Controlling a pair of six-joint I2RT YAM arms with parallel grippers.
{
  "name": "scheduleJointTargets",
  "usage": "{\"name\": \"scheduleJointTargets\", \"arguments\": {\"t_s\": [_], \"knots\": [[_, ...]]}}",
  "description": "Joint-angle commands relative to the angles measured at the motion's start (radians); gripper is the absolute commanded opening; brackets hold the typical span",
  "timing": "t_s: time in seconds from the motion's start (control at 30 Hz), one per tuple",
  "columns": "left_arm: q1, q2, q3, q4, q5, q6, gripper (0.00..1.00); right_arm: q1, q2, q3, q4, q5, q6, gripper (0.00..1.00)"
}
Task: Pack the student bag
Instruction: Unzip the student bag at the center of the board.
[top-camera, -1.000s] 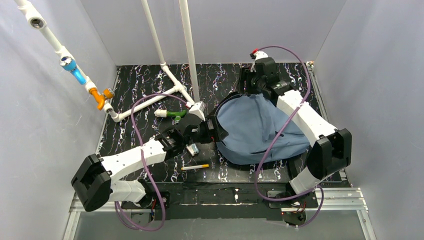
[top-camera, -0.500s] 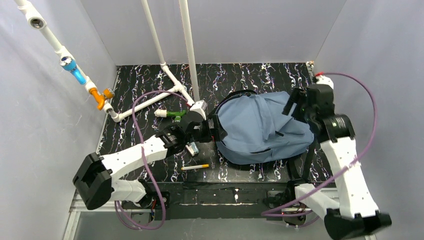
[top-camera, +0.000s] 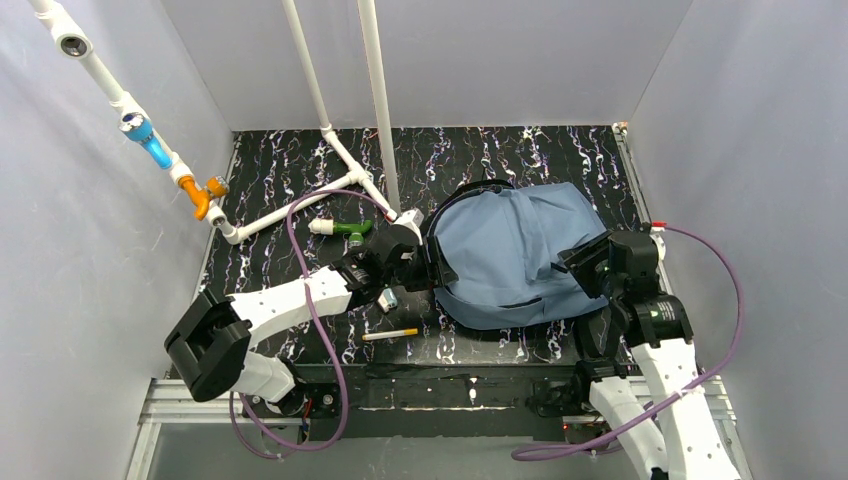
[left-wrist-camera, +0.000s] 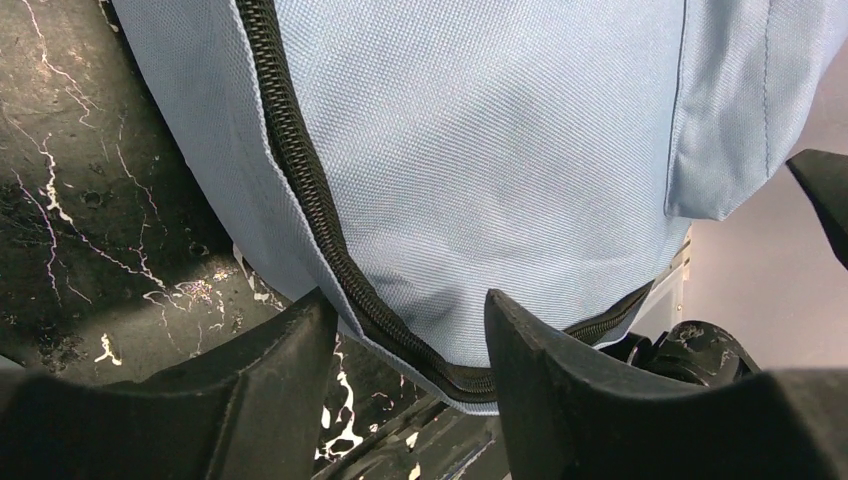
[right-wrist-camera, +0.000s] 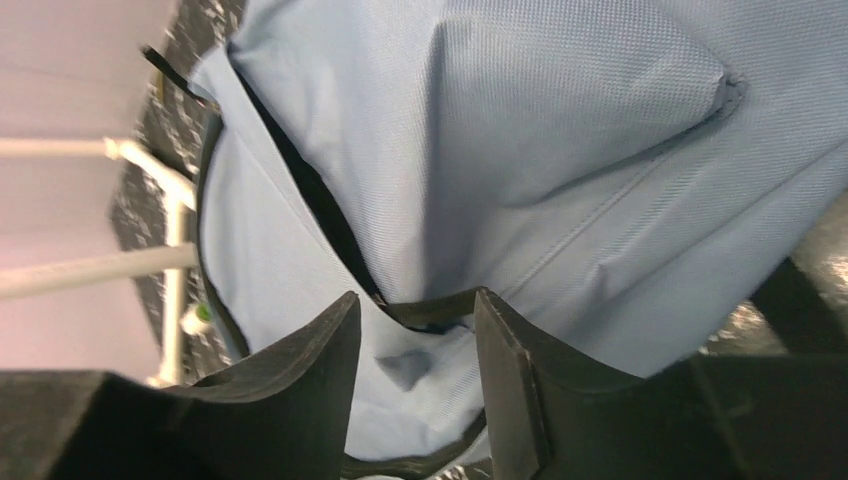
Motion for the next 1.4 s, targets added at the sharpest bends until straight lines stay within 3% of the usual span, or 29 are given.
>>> {"name": "scheduleJointTargets", "arguments": {"t_s": [0.0,0.17,0.37,0.73,0.83,0.93,1.07,1.23,1.37], "knots": [[-0.018,-0.001,-0.001,0.014,0.033,-0.023,0.51,-0.005,-0.059,-0.051,0.129,0.031,0.202,0.51],[-0.021,-0.005,-0.002,0.016,0.040,-0.029,0.44,-0.005,-0.082,-0.090,0.114,0.054,0.257,0.48],[-0.022,-0.021,-0.008,0.016,0.035,-0.029,0.44,-0.005,-0.087,-0.118,0.067,0.063,0.282,0.49],[-0.024,-0.035,-0.017,0.016,0.042,-0.037,0.46,-0.005,-0.137,-0.197,0.169,0.037,0.356,0.52],[-0.027,-0.036,-0.016,0.016,0.050,-0.034,0.45,-0.005,-0.139,-0.220,0.220,0.037,0.372,0.43],[-0.035,-0.054,-0.025,0.016,0.049,-0.017,0.43,-0.005,-0.126,-0.210,0.248,0.052,0.328,0.19],[-0.063,-0.123,-0.029,0.016,0.009,0.083,0.54,-0.005,-0.093,-0.132,0.187,0.056,0.228,0.04],[-0.148,-0.190,0.039,0.023,-0.072,0.312,0.70,-0.006,-0.063,-0.063,0.114,0.009,0.089,0.03],[-0.251,-0.122,0.119,0.105,-0.110,0.452,0.78,-0.005,-0.029,0.004,0.064,-0.042,-0.041,0.04]]}}
